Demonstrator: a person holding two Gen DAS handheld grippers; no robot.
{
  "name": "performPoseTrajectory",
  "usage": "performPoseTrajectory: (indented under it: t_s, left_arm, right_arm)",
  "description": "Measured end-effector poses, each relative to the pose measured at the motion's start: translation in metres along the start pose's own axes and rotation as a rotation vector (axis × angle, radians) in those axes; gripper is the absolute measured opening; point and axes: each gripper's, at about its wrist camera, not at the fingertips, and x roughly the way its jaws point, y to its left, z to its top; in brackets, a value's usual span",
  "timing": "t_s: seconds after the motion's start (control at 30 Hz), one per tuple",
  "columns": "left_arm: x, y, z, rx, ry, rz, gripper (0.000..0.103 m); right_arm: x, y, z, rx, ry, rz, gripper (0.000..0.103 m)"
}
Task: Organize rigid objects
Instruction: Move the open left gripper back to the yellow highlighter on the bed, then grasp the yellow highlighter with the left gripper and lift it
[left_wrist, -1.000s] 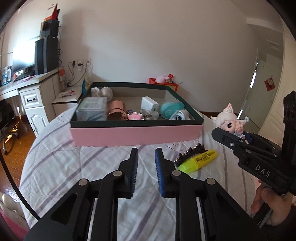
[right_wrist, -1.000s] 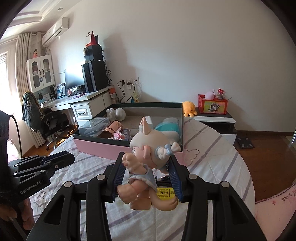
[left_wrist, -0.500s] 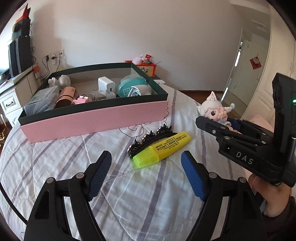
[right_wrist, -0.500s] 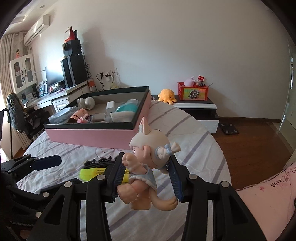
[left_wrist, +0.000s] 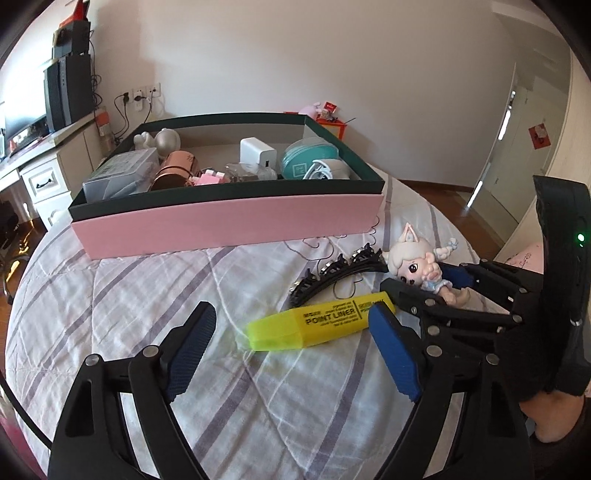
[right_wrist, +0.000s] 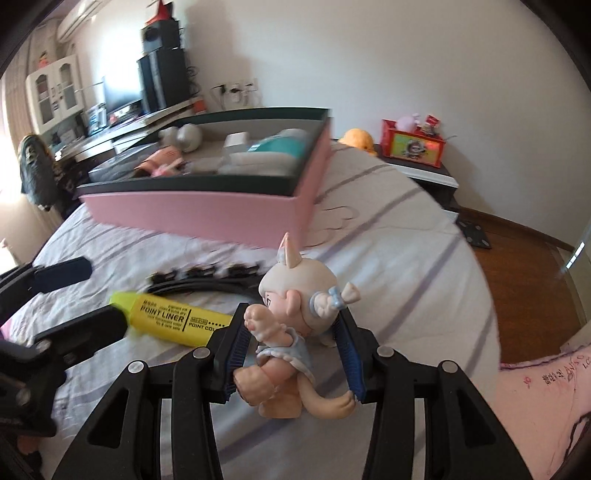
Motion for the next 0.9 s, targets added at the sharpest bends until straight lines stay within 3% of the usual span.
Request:
performPoseTrajectory:
  t_s: [0.1, 0.2, 0.43, 0.57, 0.73, 0.9]
  left_arm:
    - [-0.009, 0.018, -0.006, -0.049, -0.006, 0.06, 0.088]
    - [-0.016, 0.035, -0.013, -0.078, 0.002, 0.064, 0.09]
    - [-0.026, 0.051, -0.024, -0.145, 0.0, 0.114, 0.095]
    - [-0.019, 0.042, -0.02, -0.145, 0.018, 0.156, 0.095]
    - [0.011, 0.031, -0.019, -0.13, 0.117, 0.204, 0.095]
    - [0.005, 0.042, -0.025, -0.126, 0.119, 0.259, 0.092]
  right_arm:
    - [-0.001, 0.025, -0.005, -0.037, 0.014, 0.035, 0.046]
    - [-0.003, 0.043, -0.008, -0.063, 0.021, 0.071, 0.046]
    - [-0.007, 0.068, -0.014, -0.093, 0.026, 0.254, 0.046]
    - [-0.014, 0.056, -0.013, -0.071, -0.006, 0.158, 0.046]
    - [-0.019, 0.038, -0.01, -0.028, -0.031, 0.086, 0.046]
    - [-0.02, 0.037, -0.007, -0.031, -0.035, 0.094, 0.046]
